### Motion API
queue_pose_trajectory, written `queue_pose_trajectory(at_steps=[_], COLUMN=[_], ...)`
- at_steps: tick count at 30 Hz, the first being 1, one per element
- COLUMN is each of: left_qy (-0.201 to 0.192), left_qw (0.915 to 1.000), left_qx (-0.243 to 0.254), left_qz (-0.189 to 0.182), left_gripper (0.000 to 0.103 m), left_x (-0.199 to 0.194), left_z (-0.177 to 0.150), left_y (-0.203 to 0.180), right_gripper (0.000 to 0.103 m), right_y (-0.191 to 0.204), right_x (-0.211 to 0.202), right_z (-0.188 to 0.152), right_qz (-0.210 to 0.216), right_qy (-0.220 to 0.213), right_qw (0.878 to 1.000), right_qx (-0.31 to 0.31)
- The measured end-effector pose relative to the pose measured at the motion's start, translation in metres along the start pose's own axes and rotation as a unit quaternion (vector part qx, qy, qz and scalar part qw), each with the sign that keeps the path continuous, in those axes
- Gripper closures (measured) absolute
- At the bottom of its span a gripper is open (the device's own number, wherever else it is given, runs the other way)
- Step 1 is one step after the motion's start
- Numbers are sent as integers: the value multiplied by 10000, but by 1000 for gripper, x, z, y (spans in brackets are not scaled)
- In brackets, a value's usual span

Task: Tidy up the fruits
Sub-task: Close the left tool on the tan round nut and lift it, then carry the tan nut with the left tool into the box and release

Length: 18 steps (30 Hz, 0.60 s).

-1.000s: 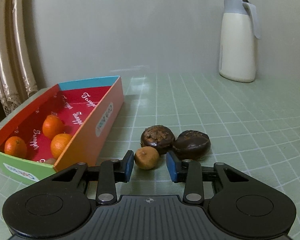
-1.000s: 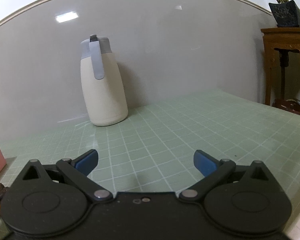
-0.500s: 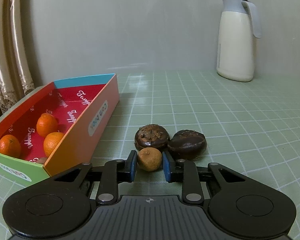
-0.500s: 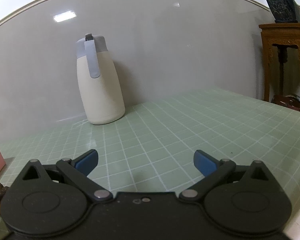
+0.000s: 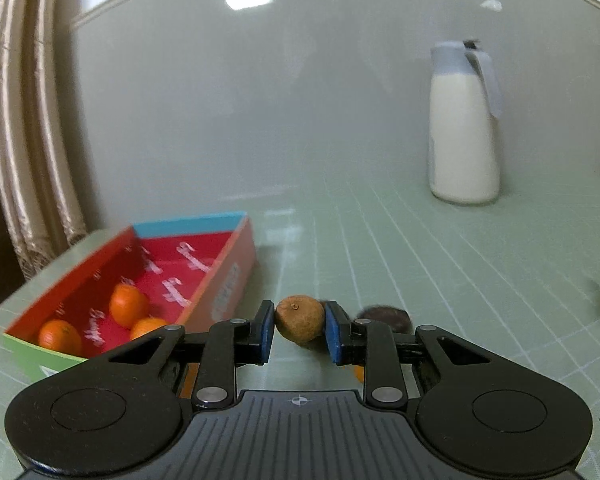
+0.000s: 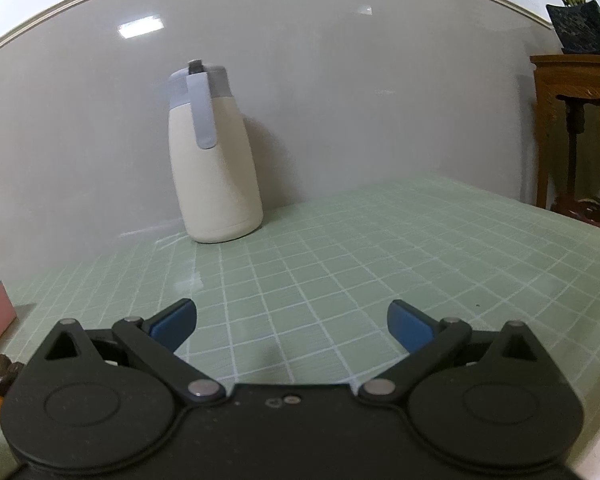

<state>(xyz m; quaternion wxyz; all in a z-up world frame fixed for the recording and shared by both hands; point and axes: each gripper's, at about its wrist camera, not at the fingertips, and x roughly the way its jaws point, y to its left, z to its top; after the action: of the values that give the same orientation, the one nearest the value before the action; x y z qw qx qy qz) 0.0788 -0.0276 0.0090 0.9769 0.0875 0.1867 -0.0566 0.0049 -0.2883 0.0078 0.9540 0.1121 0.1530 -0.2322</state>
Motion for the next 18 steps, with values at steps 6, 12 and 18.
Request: queue_pose_trajectory(at_steps=[6, 12, 18], left_qy=[-196, -32, 343], left_qw=[9983, 9933, 9858], left_qx=[-251, -562, -862], left_qz=[487, 1005, 1400], left_gripper=[76, 76, 76], left_x=[-6, 2, 17], left_z=[6, 5, 2], left_y=[26, 59, 88], right_gripper=[1, 1, 1], right_y=[11, 31, 49], right_x=[1, 1, -2], right_z=[-1, -3, -6], right_qz=[108, 304, 525], right_qy=[20, 49, 88], right_qw=[9999, 9993, 9980], right_qx=[-62, -221, -339])
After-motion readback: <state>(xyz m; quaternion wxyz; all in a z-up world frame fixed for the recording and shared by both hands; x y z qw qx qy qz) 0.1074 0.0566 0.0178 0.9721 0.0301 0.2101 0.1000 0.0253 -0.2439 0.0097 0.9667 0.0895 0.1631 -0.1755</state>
